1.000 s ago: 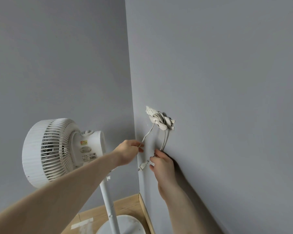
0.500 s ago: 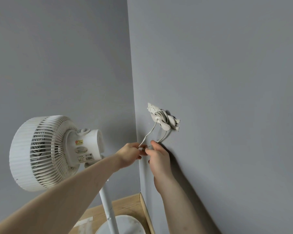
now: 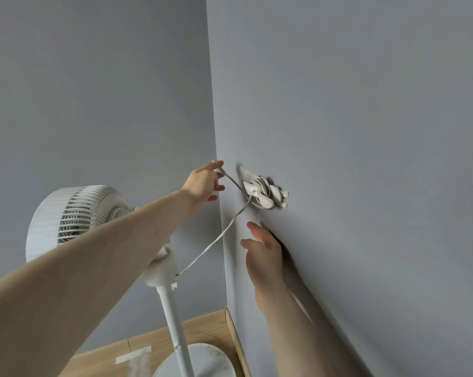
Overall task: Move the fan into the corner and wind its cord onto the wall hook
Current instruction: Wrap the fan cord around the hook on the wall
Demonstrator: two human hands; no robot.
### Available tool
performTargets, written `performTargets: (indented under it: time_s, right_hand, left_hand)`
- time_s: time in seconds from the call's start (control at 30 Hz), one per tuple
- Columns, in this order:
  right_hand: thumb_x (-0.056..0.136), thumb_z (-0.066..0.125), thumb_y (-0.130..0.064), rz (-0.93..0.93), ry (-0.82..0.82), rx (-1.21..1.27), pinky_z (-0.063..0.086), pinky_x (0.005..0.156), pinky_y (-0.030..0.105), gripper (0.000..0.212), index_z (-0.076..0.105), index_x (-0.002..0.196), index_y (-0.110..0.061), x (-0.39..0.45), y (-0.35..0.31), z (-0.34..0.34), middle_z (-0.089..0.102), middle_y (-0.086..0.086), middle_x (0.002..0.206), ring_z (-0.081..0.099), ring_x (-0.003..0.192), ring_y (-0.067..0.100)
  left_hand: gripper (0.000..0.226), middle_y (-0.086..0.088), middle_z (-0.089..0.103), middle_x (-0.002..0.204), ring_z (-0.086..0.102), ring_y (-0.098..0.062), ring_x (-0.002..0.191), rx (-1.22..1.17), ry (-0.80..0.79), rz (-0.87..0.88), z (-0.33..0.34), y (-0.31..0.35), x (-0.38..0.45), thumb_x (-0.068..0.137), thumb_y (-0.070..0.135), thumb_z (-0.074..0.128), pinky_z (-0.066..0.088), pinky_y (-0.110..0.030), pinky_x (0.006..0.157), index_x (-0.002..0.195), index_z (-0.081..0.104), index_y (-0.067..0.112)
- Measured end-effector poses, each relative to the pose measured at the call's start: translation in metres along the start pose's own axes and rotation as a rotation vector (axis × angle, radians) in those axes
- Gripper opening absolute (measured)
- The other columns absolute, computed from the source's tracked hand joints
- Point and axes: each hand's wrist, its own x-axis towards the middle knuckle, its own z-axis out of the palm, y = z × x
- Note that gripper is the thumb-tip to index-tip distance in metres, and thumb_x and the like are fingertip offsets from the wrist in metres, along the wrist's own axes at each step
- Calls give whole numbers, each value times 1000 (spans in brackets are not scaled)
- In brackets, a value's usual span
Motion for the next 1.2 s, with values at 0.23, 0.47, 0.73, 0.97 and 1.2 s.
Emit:
performTargets:
  time_s: [0.23, 0.47, 0.73, 0.97, 1.2]
  right_hand:
    - [93, 48, -3, -20, -11, 15, 46, 108, 33, 48, 61, 131, -30, -19, -13, -5, 56, -18, 131, 55, 121, 5]
    - [92, 50, -2, -52, 12, 67, 46, 110, 38, 43, 62, 119, -33, -30, -15, -11, 59, -13, 131, 58, 111, -2]
    - [92, 51, -6, -68, 31, 86, 44, 113, 42, 43, 63, 115, -40, -46, -13, -15, 59, -17, 135, 57, 123, 6]
    - [92, 50, -5, -74, 61, 67, 47, 110, 42, 43, 63, 109, -42, -64, -12, -21, 59, -26, 123, 60, 120, 8]
    - [94, 51, -3, -71, 78, 140, 45, 112, 45, 42, 66, 105, -40, -79, -9, -32, 61, -20, 129, 61, 121, 11]
  left_hand:
    - [64, -3, 63, 133, 72, -20, 95, -89, 32, 114, 4, 37, -13, 87, -3, 34, 53, -43, 100, 136, 61, 27]
    - [58, 3, 61, 138, 70, -22, 104, -148, 17, 248, 13, 58, -40, 87, 3, 35, 54, -32, 91, 129, 68, 24]
    - [59, -13, 69, 115, 64, -28, 107, 4, -29, 373, 17, 64, -72, 71, 13, 41, 53, -43, 97, 118, 74, 30]
    - [60, 0, 70, 118, 61, -11, 109, 130, -115, 449, 24, 70, -104, 69, 15, 39, 52, -26, 88, 113, 75, 32]
    - [59, 13, 66, 126, 60, -5, 117, 239, -132, 500, 24, 57, -125, 78, 0, 42, 51, -26, 94, 118, 72, 31]
